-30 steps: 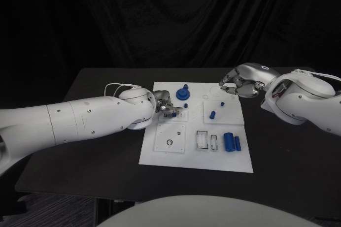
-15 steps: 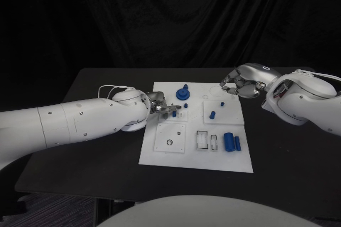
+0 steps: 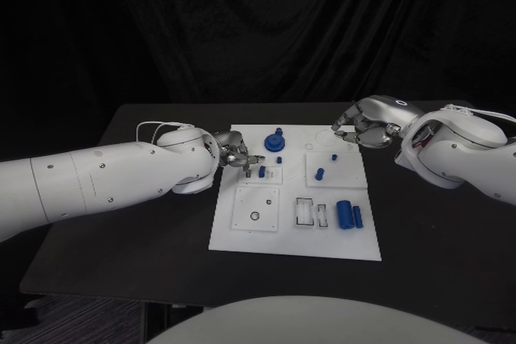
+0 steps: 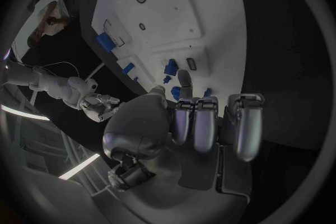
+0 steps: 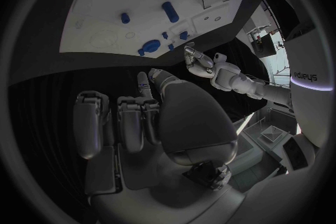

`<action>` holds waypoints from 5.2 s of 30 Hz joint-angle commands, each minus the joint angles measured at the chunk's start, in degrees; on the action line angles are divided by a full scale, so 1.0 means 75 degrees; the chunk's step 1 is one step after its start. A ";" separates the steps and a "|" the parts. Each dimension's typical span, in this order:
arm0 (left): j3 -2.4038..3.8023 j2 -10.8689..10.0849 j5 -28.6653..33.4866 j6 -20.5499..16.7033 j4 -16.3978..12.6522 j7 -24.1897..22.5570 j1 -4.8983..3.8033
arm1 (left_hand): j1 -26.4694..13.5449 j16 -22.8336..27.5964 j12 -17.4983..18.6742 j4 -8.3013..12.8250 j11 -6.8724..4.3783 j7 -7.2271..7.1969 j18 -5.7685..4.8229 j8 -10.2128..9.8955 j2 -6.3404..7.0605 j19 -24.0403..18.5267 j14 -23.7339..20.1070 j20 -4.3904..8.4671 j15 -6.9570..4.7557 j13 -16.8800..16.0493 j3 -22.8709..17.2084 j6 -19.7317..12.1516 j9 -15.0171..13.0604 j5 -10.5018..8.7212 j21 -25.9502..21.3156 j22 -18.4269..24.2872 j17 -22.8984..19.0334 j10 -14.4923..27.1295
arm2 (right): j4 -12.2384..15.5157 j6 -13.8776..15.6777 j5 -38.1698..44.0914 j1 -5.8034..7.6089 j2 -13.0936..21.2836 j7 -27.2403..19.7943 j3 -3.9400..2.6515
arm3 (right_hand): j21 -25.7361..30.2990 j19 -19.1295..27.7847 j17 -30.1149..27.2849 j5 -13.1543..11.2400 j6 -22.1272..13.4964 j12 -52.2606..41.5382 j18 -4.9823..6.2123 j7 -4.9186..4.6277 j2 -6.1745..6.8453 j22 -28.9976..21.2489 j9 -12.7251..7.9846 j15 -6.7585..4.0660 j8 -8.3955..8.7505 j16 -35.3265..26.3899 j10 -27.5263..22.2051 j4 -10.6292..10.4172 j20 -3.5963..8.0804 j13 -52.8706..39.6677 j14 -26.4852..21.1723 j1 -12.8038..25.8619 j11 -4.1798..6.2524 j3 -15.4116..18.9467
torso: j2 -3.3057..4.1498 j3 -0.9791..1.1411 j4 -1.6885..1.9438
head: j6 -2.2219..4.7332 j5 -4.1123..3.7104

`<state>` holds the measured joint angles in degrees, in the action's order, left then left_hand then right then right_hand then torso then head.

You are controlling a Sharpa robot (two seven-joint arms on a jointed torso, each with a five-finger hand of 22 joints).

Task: Assemble the parts on the task board

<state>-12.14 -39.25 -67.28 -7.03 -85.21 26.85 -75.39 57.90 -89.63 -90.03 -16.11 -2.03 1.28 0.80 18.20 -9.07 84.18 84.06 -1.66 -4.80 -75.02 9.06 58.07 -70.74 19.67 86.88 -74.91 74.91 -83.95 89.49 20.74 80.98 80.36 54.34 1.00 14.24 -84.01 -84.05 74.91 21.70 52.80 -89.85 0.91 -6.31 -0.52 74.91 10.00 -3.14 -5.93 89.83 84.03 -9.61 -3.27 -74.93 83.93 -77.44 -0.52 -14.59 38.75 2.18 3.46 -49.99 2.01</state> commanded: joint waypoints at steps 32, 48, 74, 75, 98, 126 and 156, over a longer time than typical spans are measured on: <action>0.0009 0.1671 0.2314 0.4363 0.2018 0.1033 -0.1179 | 0.1370 -0.0050 0.0004 0.0086 0.0213 0.0337 0.0012 -0.1900 0.0366 0.0525 0.0792 -0.0171 0.0187 -0.1998 -0.0702 0.0154 0.2767 -0.0166 -0.0001 -0.1796 0.2012 -0.0807 | -0.0048 -0.0062 0.0011 -0.0017 -0.0129 0.0177 -0.0005 | 0.0018 -0.0342 0.2012 0.0042 0.0057 -0.0021 0.0098 -0.0006 0.0005 0.1723 -0.0012 0.0063 0.0056 0.0022 0.0795 0.0001 -0.0051 -0.2009 0.0810 0.0007 -0.0052 -0.0054 | 0.0007 -0.0005 -0.0017 | -0.0002 -0.0027; 0.0008 0.2087 0.2320 0.4273 0.2537 0.1059 -0.1022 | 0.1459 -0.0050 0.0004 0.0170 0.0207 0.0328 0.0009 -0.1932 0.0313 0.0536 0.0792 -0.0173 0.0182 -0.1998 -0.0851 0.0185 0.2949 -0.0098 0.0010 -0.1806 0.2012 -0.0807 | -0.0050 -0.0072 0.0011 -0.0018 -0.0164 0.0158 -0.0005 | 0.0018 -0.0342 0.2012 0.0042 0.0057 -0.0021 0.0098 -0.0006 0.0005 0.1723 -0.0012 0.0063 0.0056 0.0022 0.0795 0.0001 -0.0051 -0.2009 0.0810 0.0007 -0.0052 -0.0054 | -0.0001 0.0007 -0.0007 | -0.0002 -0.0031; 0.0008 0.2280 0.2323 0.4183 0.2861 0.1049 -0.0839 | 0.1620 -0.0050 0.0004 0.0403 0.0183 0.0301 0.0010 -0.1921 0.0311 0.0538 0.0792 -0.0156 0.0162 -0.1998 -0.1214 0.0245 0.3206 0.0049 0.0002 -0.1809 0.2012 -0.0807 | -0.0048 -0.0083 0.0011 -0.0034 -0.0176 0.0146 -0.0005 | 0.0015 -0.0344 0.2012 0.0050 0.0064 -0.0021 0.0097 -0.0005 0.0005 0.1724 -0.0012 0.0063 0.0056 0.0022 0.0795 0.0005 -0.0051 -0.2009 0.0810 0.0019 -0.0051 -0.0068 | -0.0004 0.0006 0.0005 | -0.0002 -0.0068; 0.0008 0.2291 0.2323 0.4186 0.2876 0.1047 -0.0835 | 0.1624 -0.0050 0.0004 0.0413 0.0182 0.0301 0.0011 -0.1920 0.0315 0.0536 0.0792 -0.0155 0.0162 -0.1998 -0.1228 0.0246 0.3213 0.0056 -0.0001 -0.1808 0.2012 -0.0807 | -0.0050 -0.0084 0.0011 -0.0035 -0.0178 0.0146 -0.0005 | 0.0015 -0.0344 0.2012 0.0050 0.0064 -0.0021 0.0097 -0.0005 0.0005 0.1724 -0.0012 0.0063 0.0056 0.0022 0.0795 0.0005 -0.0051 -0.2009 0.0810 0.0019 -0.0051 -0.0068 | -0.0003 0.0009 -0.0001 | -0.0002 -0.0057; 0.0008 0.2445 0.2323 0.4181 0.3058 0.1038 -0.0729 | 0.1674 -0.0050 0.0004 0.0570 0.0168 0.0284 0.0015 -0.1898 0.0345 0.0527 0.0792 -0.0146 0.0152 -0.1998 -0.1503 0.0291 0.3303 0.0156 -0.0020 -0.1804 0.2012 -0.0807 | -0.0025 -0.0139 0.0011 -0.0043 -0.0176 0.0151 -0.0005 | 0.0025 -0.0339 0.2012 0.0059 0.0073 -0.0021 0.0100 -0.0006 0.0005 0.1720 -0.0012 0.0063 0.0056 0.0022 0.0795 0.0016 -0.0052 -0.2009 0.0810 0.0028 -0.0052 -0.0088 | 0.0000 0.0008 0.0004 | -0.0002 -0.0076; 0.0008 0.2488 0.2323 0.4440 0.3161 0.1070 -0.0665 | 0.1328 -0.0050 0.0004 0.1359 0.0131 0.0249 0.0019 -0.1792 0.0777 0.0525 0.0792 -0.0107 0.0117 -0.1998 -0.3061 0.0393 0.3357 0.0634 -0.0048 -0.1817 0.2012 -0.0807 | -0.0056 -0.0305 0.0011 -0.0044 -0.0191 0.0176 -0.0005 | 0.0037 -0.0333 0.2012 0.0062 0.0096 -0.0021 0.0103 -0.0003 0.0000 0.1717 -0.0008 0.0064 0.0049 0.0022 0.0795 0.0027 -0.0052 -0.2009 0.0810 0.0039 -0.0051 -0.0113 | -0.0010 0.0005 0.0007 | -0.0002 -0.0051; 0.0008 0.2185 0.2323 0.3741 0.2850 0.0539 -0.0652 | 0.0514 -0.0050 0.0004 0.2268 0.0180 0.0312 0.0046 -0.1652 0.1113 0.0467 0.0792 -0.0142 0.0160 -0.1998 -0.4623 0.0275 0.3145 0.0919 -0.0175 -0.1800 0.2012 -0.0807 | -0.0088 -0.0422 0.0011 -0.0071 -0.0206 0.0261 -0.0005 | 0.0081 -0.0309 0.2012 0.0061 0.0144 -0.0021 0.0114 0.0009 -0.0004 0.1701 0.0001 0.0061 0.0028 0.0022 0.0795 0.0051 -0.0052 -0.2009 0.0810 0.0041 -0.0045 -0.0141 | -0.0016 0.0011 0.0007 | -0.0002 0.0001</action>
<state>-12.11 -22.91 -50.16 22.14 -63.61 32.87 -80.44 62.30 -89.63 -90.03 0.42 -0.82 3.70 0.80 5.64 -0.71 83.86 83.84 -2.57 -3.78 -75.04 -24.88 60.37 -47.18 26.70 85.85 -74.90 74.91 -83.91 88.88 18.04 80.98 79.99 52.80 1.72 14.24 -83.75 -84.05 74.91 21.93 53.61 -89.85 0.91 -6.30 -0.52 74.92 9.99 -3.14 -5.71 89.83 84.03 -9.16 -3.27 -74.91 83.93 -77.44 -0.52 -15.35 38.66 2.24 3.53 -49.99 1.96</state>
